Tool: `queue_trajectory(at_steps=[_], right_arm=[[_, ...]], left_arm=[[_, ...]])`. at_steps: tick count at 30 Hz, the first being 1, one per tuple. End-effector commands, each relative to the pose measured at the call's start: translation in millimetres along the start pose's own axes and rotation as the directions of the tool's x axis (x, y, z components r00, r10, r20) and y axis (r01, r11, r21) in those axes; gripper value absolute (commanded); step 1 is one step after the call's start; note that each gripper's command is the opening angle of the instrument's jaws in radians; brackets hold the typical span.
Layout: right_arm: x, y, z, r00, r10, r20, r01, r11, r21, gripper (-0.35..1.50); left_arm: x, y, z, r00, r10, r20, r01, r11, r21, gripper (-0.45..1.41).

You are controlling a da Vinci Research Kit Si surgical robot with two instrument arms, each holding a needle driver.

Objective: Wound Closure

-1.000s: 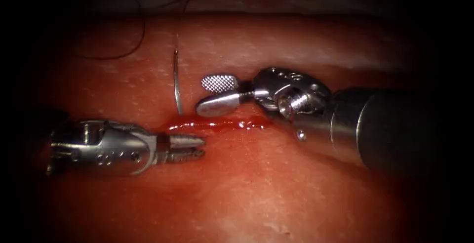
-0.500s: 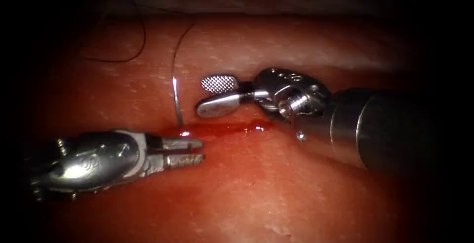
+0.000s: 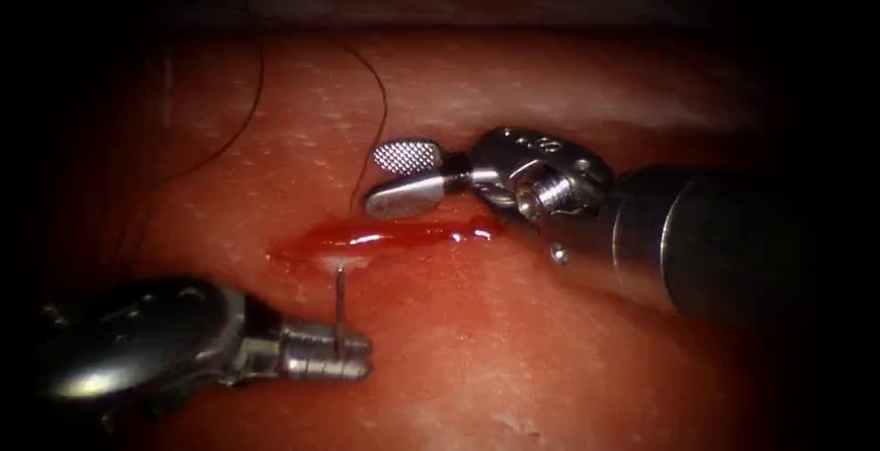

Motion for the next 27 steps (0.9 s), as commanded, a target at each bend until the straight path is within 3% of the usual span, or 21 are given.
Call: queue_trajectory(at_steps=[1, 7, 9, 10, 12, 13, 14, 15, 16, 17, 18, 21, 22, 27], right_arm=[[-0.1, 0.3, 0.9, 1.000, -0.002, -0.001, 0.002, 1.000, 0.003, 1.04], [-0.3, 0.3, 1.0, 1.000, -0.003, -0.001, 0.003, 1.000, 0.003, 1.04], [-0.3, 0.3, 1.0, 1.000, -0.004, -0.001, 0.004, 1.000, 0.003, 1.04], [-0.3, 0.3, 1.0, 1.000, -0.004, -0.001, 0.004, 1.000, 0.003, 1.04], [-0.3, 0.3, 1.0, 1.000, -0.004, -0.001, 0.004, 1.000, 0.003, 1.04], [-0.3, 0.4, 1.0, 1.000, -0.004, -0.001, 0.004, 1.000, 0.003, 1.04], [-0.3, 0.4, 1.0, 1.000, -0.004, -0.001, 0.004, 1.000, 0.003, 1.04], [-0.4, 0.4, 1.0, 1.000, -0.004, -0.001, 0.004, 1.000, 0.003, 1.04], [-0.4, 0.4, 1.0, 1.000, -0.004, -0.001, 0.004, 1.000, 0.003, 1.04], [-0.4, 0.4, 1.0, 1.000, -0.004, -0.001, 0.004, 1.000, 0.003, 1.04], [-0.4, 0.4, 1.0, 1.000, -0.004, -0.001, 0.004, 1.000, 0.003, 1.04], [-0.5, 0.3, 1.0, 1.000, -0.004, -0.001, 0.004, 1.000, 0.003, 1.04], [-0.5, 0.3, 1.0, 1.000, -0.004, -0.001, 0.004, 1.000, 0.003, 1.04], [-0.5, 0.3, 1.0, 1.000, -0.004, -0.001, 0.004, 1.000, 0.003, 1.04]], left_arm=[[-0.2, -0.3, 0.3, 1.000, 0.000, 0.004, 0.000, 1.000, -0.007, -0.35], [0.8, 1.0, -0.3, 0.989, 0.146, 0.028, -0.146, 0.989, -0.005, -0.35], [1.5, 0.9, -0.2, 0.943, 0.329, 0.041, -0.331, 0.942, 0.049, -0.35], [1.5, 0.9, -0.2, 0.943, 0.329, 0.041, -0.331, 0.942, 0.049, -0.35], [2.1, 0.8, -0.4, 0.894, 0.444, 0.058, -0.447, 0.890, 0.085, -0.35], [2.8, 0.7, -0.6, 0.838, 0.539, 0.085, -0.546, 0.831, 0.110, -0.35], [2.8, 0.7, -0.6, 0.838, 0.539, 0.085, -0.546, 0.831, 0.110, -0.35], [3.8, 0.7, -1.0, 0.770, 0.627, 0.120, -0.638, 0.756, 0.144, -0.35], [3.8, 0.7, -1.0, 0.770, 0.627, 0.120, -0.638, 0.756, 0.144, -0.35], [4.2, 0.7, -1.3, 0.742, 0.657, 0.134, -0.670, 0.724, 0.162, -0.35], [5.2, 0.8, -1.7, 0.681, 0.713, 0.166, -0.731, 0.653, 0.197, -0.35], [7.1, 0.6, -2.5, 0.618, 0.754, 0.221, -0.783, 0.568, 0.251, -0.35], [8.0, 0.4, -2.9, 0.605, 0.760, 0.237, -0.792, 0.545, 0.274, -0.35], [8.8, -0.1, -3.1, 0.601, 0.755, 0.263, -0.793, 0.519, 0.320, -0.35]])
